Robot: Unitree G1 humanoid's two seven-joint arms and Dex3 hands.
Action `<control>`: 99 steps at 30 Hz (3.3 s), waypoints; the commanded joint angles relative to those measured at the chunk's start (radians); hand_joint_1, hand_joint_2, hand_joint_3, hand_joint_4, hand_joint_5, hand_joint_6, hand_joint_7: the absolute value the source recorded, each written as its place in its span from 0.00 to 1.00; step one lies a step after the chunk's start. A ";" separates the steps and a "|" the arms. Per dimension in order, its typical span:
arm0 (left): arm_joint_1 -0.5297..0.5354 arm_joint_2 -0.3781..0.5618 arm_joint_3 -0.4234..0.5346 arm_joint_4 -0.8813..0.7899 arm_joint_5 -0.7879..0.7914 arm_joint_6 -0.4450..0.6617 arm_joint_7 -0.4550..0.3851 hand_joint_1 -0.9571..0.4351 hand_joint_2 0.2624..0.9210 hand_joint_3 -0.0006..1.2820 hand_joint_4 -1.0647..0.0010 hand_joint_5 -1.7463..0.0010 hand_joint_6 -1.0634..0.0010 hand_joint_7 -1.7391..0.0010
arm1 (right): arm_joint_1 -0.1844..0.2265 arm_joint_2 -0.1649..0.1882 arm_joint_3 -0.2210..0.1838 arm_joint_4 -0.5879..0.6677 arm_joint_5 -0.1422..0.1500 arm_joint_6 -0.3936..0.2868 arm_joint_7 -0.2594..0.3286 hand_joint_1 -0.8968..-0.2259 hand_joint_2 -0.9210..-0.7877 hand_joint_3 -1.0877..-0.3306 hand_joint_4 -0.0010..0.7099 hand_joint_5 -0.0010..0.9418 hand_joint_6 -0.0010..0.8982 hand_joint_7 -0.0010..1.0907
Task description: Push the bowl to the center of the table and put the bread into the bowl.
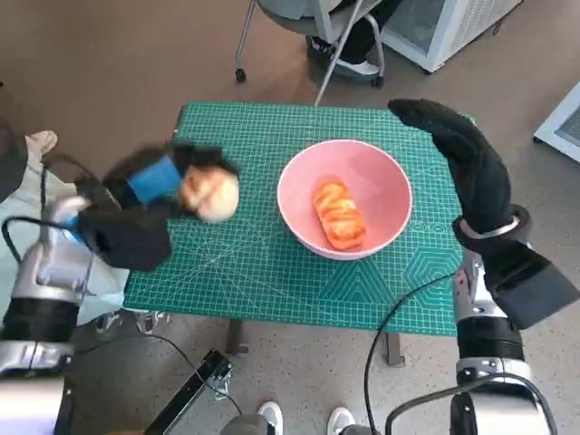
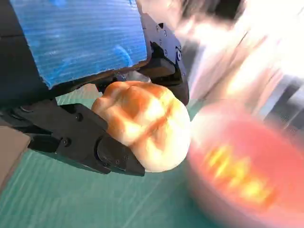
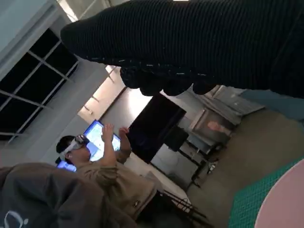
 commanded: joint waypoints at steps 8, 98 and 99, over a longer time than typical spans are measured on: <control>-0.122 -0.134 -0.053 -0.025 0.066 -0.053 0.128 0.69 0.99 0.04 0.35 0.34 0.36 0.35 | 0.009 -0.004 0.001 0.005 -0.005 0.007 0.004 0.28 0.00 0.39 0.38 0.00 0.00 0.62; 0.163 -0.520 0.126 -0.174 -0.423 -0.138 0.215 0.42 1.00 0.22 0.70 1.00 1.00 0.57 | 0.036 0.077 -0.003 -0.208 0.000 0.147 -0.139 0.34 0.00 0.43 0.40 0.01 0.01 0.63; 0.166 -0.520 0.127 -0.180 -0.422 -0.136 0.215 0.42 1.00 0.22 0.70 1.00 1.00 0.57 | 0.035 0.077 -0.002 -0.208 -0.002 0.147 -0.140 0.34 0.00 0.43 0.40 0.01 0.01 0.63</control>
